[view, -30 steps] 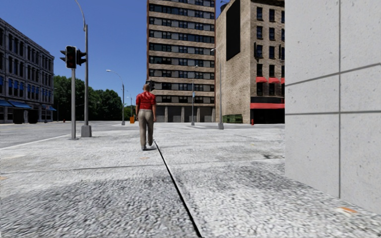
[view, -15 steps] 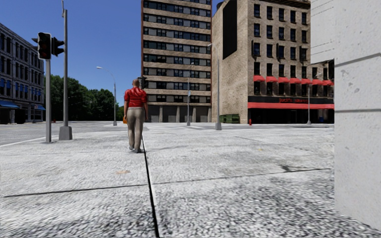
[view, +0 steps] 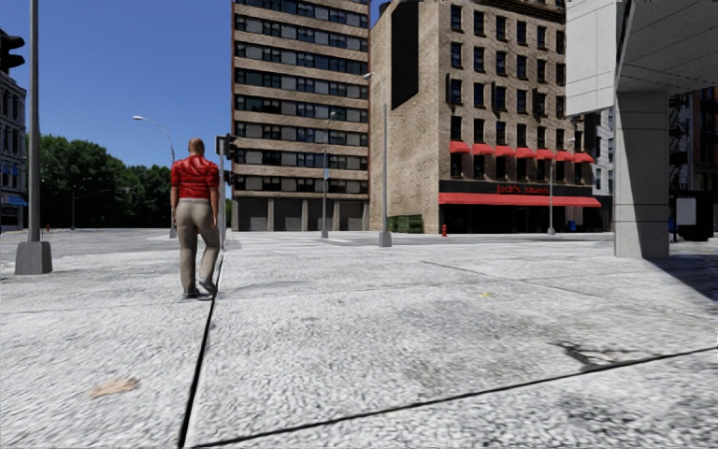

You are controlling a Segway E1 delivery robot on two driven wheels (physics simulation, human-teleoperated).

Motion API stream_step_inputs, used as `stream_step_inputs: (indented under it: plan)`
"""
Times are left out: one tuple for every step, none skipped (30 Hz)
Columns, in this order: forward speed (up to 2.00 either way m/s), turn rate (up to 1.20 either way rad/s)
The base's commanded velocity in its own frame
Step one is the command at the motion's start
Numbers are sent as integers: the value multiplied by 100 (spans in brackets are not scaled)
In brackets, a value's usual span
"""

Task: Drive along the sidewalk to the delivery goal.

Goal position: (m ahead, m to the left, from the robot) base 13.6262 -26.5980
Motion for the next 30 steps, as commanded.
stream_step_inputs:
  plan:
    - [200, -77]
    - [200, -77]
    - [200, -77]
    - [200, -77]
    - [200, -77]
    - [200, -77]
    - [200, -77]
    - [200, -77]
    - [200, -77]
    - [200, -77]
    - [200, -77]
    - [200, -77]
    - [200, -77]
    - [200, -77]
    - [200, -77]
    - [200, -77]
    - [200, -77]
    - [200, -77]
    - [200, -77]
    - [200, -77]
    - [200, -77]
    - [200, -66]
    - [200, -20]
    - [200, -5]
    - [200, -5]
    - [200, -1]
    - [200, 0]
    - [200, 0]
    - [200, 0]
    - [200, 0]
